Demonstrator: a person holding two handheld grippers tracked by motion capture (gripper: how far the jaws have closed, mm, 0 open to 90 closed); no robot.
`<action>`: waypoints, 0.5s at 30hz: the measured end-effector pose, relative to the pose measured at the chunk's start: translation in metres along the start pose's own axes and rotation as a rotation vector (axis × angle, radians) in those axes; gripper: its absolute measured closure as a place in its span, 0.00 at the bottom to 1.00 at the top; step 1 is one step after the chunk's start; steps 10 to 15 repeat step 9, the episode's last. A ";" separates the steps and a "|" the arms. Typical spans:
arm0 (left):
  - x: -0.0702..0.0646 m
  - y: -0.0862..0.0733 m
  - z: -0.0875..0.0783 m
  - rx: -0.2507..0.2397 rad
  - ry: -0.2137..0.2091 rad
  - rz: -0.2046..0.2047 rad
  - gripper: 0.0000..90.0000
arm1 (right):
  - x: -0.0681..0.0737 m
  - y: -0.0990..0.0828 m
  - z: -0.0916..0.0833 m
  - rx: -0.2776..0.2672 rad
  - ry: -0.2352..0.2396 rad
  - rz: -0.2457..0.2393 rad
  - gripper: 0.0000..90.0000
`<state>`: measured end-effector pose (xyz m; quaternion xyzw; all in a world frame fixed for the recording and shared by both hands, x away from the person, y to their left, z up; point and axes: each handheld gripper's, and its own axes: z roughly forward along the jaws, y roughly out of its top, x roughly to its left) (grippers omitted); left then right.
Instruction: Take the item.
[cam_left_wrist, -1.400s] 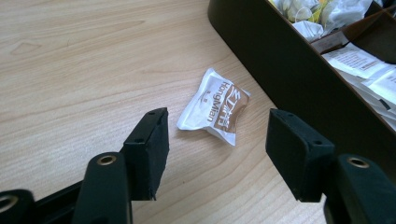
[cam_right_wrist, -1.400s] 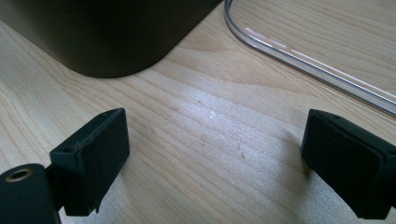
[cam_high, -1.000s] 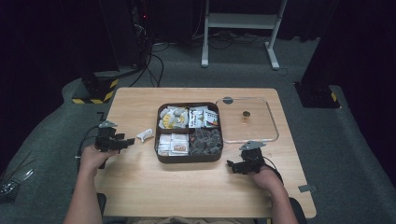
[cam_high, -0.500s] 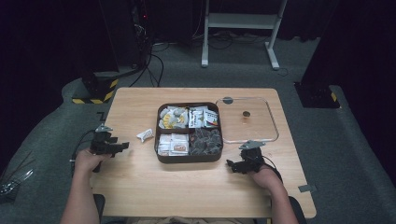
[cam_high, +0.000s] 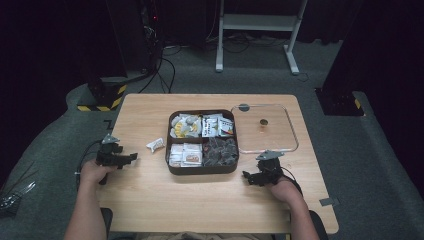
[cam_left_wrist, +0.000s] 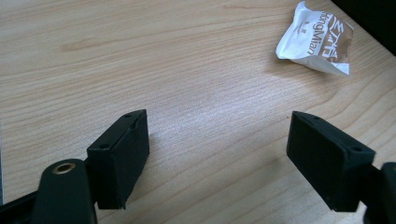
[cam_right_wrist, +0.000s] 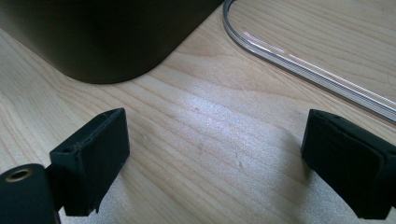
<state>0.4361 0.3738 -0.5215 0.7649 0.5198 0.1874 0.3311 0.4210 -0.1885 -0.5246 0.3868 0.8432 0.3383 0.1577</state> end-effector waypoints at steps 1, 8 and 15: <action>0.000 0.000 0.000 0.000 0.000 0.000 0.24 | 0.000 0.000 0.000 0.000 0.000 0.000 0.09; -0.001 -0.002 0.003 -0.018 0.032 0.018 0.21 | -0.001 0.000 0.000 -0.002 0.001 -0.003 0.09; -0.001 -0.002 0.003 -0.018 0.032 0.018 0.20 | -0.001 0.000 0.000 -0.002 0.001 -0.003 0.09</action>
